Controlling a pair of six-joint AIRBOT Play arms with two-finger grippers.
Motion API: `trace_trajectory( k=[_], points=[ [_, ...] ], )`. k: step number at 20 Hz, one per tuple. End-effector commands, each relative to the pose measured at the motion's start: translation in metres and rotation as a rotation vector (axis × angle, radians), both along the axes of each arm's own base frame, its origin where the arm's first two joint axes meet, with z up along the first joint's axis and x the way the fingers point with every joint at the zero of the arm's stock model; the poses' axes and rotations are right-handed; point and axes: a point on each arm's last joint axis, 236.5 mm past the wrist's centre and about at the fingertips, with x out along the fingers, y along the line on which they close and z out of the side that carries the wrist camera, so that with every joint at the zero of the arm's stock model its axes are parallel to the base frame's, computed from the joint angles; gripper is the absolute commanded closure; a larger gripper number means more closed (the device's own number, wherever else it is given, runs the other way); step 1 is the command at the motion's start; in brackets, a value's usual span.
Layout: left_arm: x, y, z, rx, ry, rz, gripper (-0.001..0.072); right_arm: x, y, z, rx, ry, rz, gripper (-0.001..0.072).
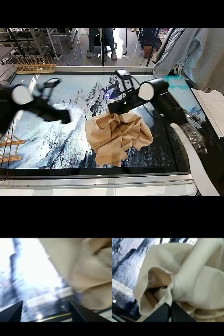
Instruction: Fold the clothes and pants, and hang the long-sleeved shirts on hangers.
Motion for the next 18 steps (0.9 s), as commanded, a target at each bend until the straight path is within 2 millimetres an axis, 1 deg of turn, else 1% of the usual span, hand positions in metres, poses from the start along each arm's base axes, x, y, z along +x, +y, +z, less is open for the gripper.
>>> trace_trajectory(
  k=[1, 3, 4, 5, 6, 7, 8, 11, 12, 13, 14, 15, 16, 18],
  points=[
    [-0.054, 0.162, -0.017, 0.279, -0.022, 0.313, 0.0125, 0.000, 0.011, -0.017, -0.022, 0.008, 0.046, 0.0692],
    [-0.097, 0.244, -0.023, 0.347, -0.099, 0.554, 0.0125, 0.004, 0.014, -0.014, -0.009, -0.018, 0.048, 0.0692],
    [-0.116, 0.276, -0.023, 0.375, -0.142, 0.661, 0.0125, 0.007, 0.015, -0.013, -0.002, -0.028, 0.045, 0.0692],
    [-0.127, 0.300, -0.022, 0.365, -0.190, 0.781, 0.0125, 0.008, 0.016, -0.012, 0.003, -0.036, 0.043, 0.0692],
    [-0.127, 0.307, -0.024, 0.303, -0.213, 0.844, 0.0125, 0.010, 0.017, -0.011, 0.007, -0.042, 0.041, 0.0692],
    [-0.121, 0.312, -0.030, 0.255, -0.225, 0.859, 0.0125, 0.010, 0.017, -0.011, 0.006, -0.046, 0.046, 0.0692],
    [-0.114, 0.315, -0.043, 0.229, -0.205, 0.848, 0.0125, 0.010, 0.017, -0.011, 0.000, -0.053, 0.060, 0.0692],
    [-0.111, 0.324, -0.096, 0.193, -0.056, 0.839, 0.0125, 0.010, 0.017, -0.011, -0.001, -0.054, 0.063, 0.0691],
    [-0.107, 0.329, -0.110, 0.186, -0.035, 0.839, 0.0126, 0.010, 0.017, -0.011, -0.001, -0.053, 0.062, 0.0691],
    [-0.102, 0.333, -0.120, 0.180, -0.025, 0.840, 0.0127, 0.010, 0.017, -0.011, -0.001, -0.053, 0.062, 0.0691],
    [-0.097, 0.337, -0.126, 0.178, -0.019, 0.839, 0.0140, 0.010, 0.017, -0.011, -0.001, -0.054, 0.062, 0.0691],
    [-0.088, 0.341, -0.129, 0.177, -0.032, 0.835, 0.0213, 0.010, 0.017, -0.011, 0.000, -0.054, 0.062, 0.0691],
    [-0.078, 0.346, -0.128, 0.183, -0.053, 0.827, 0.0225, 0.010, 0.017, -0.011, 0.000, -0.054, 0.062, 0.0691],
    [-0.059, 0.353, -0.119, 0.195, -0.107, 0.816, 0.0225, 0.010, 0.017, -0.011, 0.000, -0.054, 0.062, 0.0690]
  ],
)
